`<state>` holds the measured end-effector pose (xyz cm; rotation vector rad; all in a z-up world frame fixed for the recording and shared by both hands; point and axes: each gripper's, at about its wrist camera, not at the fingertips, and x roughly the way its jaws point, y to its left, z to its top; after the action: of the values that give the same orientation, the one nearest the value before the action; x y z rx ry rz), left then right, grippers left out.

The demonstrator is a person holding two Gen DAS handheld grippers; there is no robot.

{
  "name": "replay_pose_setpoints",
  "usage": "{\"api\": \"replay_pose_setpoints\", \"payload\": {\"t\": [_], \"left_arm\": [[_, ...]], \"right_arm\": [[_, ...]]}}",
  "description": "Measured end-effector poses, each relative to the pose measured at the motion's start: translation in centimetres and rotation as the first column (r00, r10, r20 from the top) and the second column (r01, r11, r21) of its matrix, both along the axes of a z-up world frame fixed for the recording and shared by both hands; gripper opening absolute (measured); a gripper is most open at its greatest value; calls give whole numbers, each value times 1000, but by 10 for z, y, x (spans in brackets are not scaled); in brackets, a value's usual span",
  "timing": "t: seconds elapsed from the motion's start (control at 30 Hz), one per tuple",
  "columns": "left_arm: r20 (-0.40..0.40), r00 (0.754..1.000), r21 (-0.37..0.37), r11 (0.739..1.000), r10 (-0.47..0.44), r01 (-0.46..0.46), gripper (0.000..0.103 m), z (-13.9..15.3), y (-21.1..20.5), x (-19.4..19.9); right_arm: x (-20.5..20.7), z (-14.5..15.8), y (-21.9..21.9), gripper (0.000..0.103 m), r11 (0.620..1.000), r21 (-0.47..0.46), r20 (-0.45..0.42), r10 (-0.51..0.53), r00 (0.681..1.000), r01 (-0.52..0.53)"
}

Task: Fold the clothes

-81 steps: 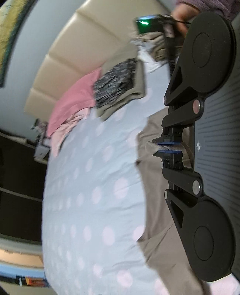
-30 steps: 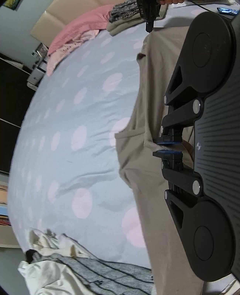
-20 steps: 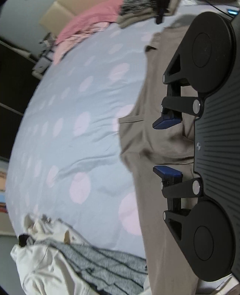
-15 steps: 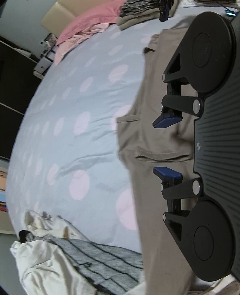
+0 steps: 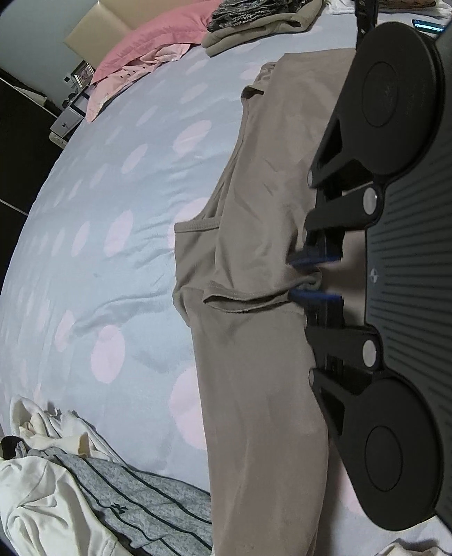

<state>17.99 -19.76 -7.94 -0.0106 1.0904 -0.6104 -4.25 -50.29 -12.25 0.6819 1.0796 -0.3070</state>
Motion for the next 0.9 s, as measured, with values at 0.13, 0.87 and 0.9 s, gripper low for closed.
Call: {"api": "replay_pose_setpoints", "payload": {"t": [0.13, 0.87, 0.9], "left_arm": [[11, 1000, -9, 1000, -7, 7, 0, 7, -1, -3], [65, 996, 86, 994, 60, -65, 18, 37, 22, -3], [70, 996, 81, 995, 55, -61, 18, 42, 22, -6]], "right_arm": [[-2, 3, 0, 5, 1000, -16, 4, -15, 1000, 15], [-19, 15, -41, 25, 992, -34, -64, -124, 990, 122], [-21, 20, -42, 28, 992, -44, -63, -120, 991, 117]]}}
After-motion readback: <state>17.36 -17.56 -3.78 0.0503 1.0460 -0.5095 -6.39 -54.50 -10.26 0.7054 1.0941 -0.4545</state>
